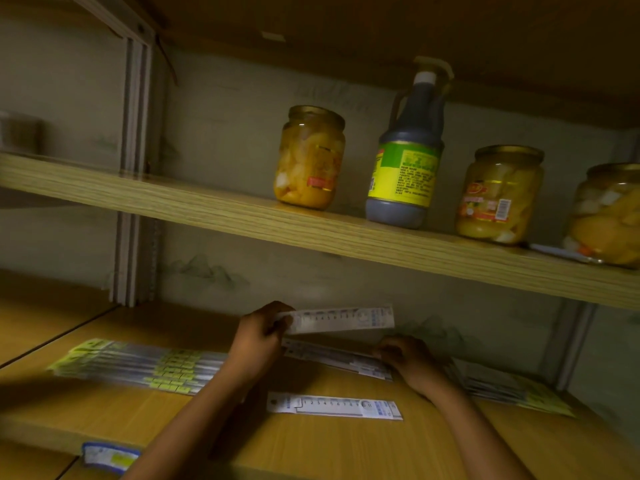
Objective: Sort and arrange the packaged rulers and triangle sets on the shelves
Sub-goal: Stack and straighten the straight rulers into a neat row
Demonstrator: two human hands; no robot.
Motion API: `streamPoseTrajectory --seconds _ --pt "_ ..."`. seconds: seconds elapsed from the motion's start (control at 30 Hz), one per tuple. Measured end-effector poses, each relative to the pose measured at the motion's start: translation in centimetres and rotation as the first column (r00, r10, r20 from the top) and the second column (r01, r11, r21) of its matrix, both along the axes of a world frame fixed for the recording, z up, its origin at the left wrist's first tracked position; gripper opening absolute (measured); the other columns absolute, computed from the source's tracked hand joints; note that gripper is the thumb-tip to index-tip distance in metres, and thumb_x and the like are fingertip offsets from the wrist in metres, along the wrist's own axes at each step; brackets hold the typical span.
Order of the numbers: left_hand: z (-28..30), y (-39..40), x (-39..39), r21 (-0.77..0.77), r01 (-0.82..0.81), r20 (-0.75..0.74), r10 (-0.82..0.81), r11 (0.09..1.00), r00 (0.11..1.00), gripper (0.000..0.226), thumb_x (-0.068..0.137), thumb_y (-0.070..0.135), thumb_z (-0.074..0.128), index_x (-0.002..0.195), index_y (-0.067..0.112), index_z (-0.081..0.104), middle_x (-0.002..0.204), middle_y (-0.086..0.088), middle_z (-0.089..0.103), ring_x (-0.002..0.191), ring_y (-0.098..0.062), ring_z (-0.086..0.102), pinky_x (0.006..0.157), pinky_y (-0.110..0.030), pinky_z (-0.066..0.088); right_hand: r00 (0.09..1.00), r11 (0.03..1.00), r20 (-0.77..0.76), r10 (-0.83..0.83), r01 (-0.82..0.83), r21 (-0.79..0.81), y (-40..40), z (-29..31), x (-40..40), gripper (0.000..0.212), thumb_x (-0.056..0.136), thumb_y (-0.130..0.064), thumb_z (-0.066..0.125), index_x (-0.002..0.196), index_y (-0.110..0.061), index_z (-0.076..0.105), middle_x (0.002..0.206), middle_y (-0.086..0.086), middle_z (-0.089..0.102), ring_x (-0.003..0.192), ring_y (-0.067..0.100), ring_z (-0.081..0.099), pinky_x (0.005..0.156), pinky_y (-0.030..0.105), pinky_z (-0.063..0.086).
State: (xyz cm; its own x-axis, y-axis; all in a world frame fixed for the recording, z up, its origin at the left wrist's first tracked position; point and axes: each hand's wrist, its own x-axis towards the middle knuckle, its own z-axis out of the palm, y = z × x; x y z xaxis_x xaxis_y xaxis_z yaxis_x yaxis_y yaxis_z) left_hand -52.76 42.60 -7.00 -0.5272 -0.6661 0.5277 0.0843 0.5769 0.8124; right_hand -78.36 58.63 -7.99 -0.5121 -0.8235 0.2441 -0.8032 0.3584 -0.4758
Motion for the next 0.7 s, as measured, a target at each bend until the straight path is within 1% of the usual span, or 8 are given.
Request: streamPoseTrajectory --seconds 0.07,0.13,0.23,0.33,0.4,0.5,0.6,0.7 --pt "0.0 0.1 0.1 -0.029 -0.008 -0.001 0.008 1.000 1.000 0.014 0.096 0.019 0.054 0.092 0.028 0.064 0.086 0.003 0.068 0.077 -0.012 0.066 0.059 -0.038 0.056 1.000 1.000 0.014 -0.012 0.012 -0.009 -0.1 -0.1 -0.1 0.018 0.097 -0.038 0.054 0.101 -0.028 0.069 0.103 -0.010 0.063 0.095 0.003 0.058 0.080 0.018 0.046" --pt "-0.2 0.2 0.1 -0.073 -0.022 0.023 0.023 0.997 0.999 0.013 0.095 0.019 0.054 0.092 0.028 0.063 0.089 0.007 0.068 0.081 -0.006 0.064 0.064 -0.030 0.055 0.999 0.999 0.032 -0.041 0.042 -0.034 -0.1 -0.3 -0.2 0.025 0.096 -0.043 0.052 0.111 -0.030 0.067 0.113 -0.007 0.064 0.103 0.010 0.060 0.089 0.027 0.049" --pt "-0.4 0.2 0.4 -0.087 -0.033 0.032 0.036 0.996 0.999 0.012 0.094 0.019 0.056 0.093 0.028 0.064 0.091 0.008 0.069 0.084 -0.005 0.065 0.071 -0.037 0.058 0.997 0.994 0.036 -0.065 0.068 -0.086 -0.1 -0.5 0.0 0.032 0.099 -0.042 0.047 0.126 -0.031 0.059 0.125 -0.004 0.061 0.113 0.015 0.058 0.092 0.028 0.047" --pt "-0.5 0.2 0.9 -0.060 -0.031 -0.002 0.031 0.998 1.000 0.013 0.093 0.018 0.057 0.093 0.028 0.065 0.089 0.006 0.070 0.082 -0.010 0.067 0.070 -0.044 0.058 0.997 0.987 0.022 -0.079 0.081 -0.138 -0.1 -0.2 0.2 0.028 0.100 -0.038 0.044 0.122 -0.032 0.061 0.120 -0.005 0.063 0.108 0.014 0.060 0.092 0.031 0.051" --pt "-0.7 0.4 1.2 -0.059 -0.049 -0.016 0.049 0.997 0.999 0.014 0.093 0.016 0.057 0.091 0.028 0.065 0.084 0.003 0.070 0.077 -0.013 0.067 0.066 -0.045 0.057 0.997 0.985 0.023 -0.069 0.072 -0.155 0.1 0.2 0.4 0.023 0.101 -0.031 0.046 0.112 -0.027 0.066 0.106 -0.006 0.065 0.097 0.010 0.061 0.085 0.027 0.052" --pt "-0.9 0.4 1.5 -0.051 -0.089 -0.035 0.087 0.995 0.996 0.016 0.092 0.012 0.059 0.086 0.026 0.065 0.081 0.004 0.071 0.075 -0.008 0.067 0.066 -0.039 0.055 0.998 0.984 0.022 -0.064 0.066 -0.166 0.3 0.5 0.9 0.014 0.098 -0.026 0.054 0.099 -0.023 0.067 0.090 -0.013 0.062 0.086 0.004 0.060 0.072 0.013 0.046" --pt "-0.9 0.3 1.6 -0.030 -0.126 -0.070 0.124 0.992 0.990 0.022 0.092 0.012 0.060 0.082 0.031 0.063 0.082 0.007 0.070 0.075 -0.002 0.066 0.064 -0.027 0.053 0.995 0.972 0.080 -0.065 0.081 -0.221 0.6 0.8 1.2 0.007 0.092 -0.028 0.064 0.095 -0.023 0.068 0.086 -0.019 0.060 0.080 -0.006 0.056 0.065 0.006 0.039" --pt "-0.8 0.5 1.7 -0.027 -0.133 -0.078 0.131 0.991 0.988 0.025 0.092 0.012 0.060 0.082 0.036 0.060 0.084 0.009 0.069 0.078 0.003 0.064 0.063 -0.015 0.049 0.976 0.950 0.211 -0.049 0.110 -0.291 1.0 1.2 1.5 0.009 0.085 -0.022 0.074 0.093 -0.024 0.070 0.086 -0.019 0.065 0.080 -0.008 0.058 0.068 0.008 0.045"
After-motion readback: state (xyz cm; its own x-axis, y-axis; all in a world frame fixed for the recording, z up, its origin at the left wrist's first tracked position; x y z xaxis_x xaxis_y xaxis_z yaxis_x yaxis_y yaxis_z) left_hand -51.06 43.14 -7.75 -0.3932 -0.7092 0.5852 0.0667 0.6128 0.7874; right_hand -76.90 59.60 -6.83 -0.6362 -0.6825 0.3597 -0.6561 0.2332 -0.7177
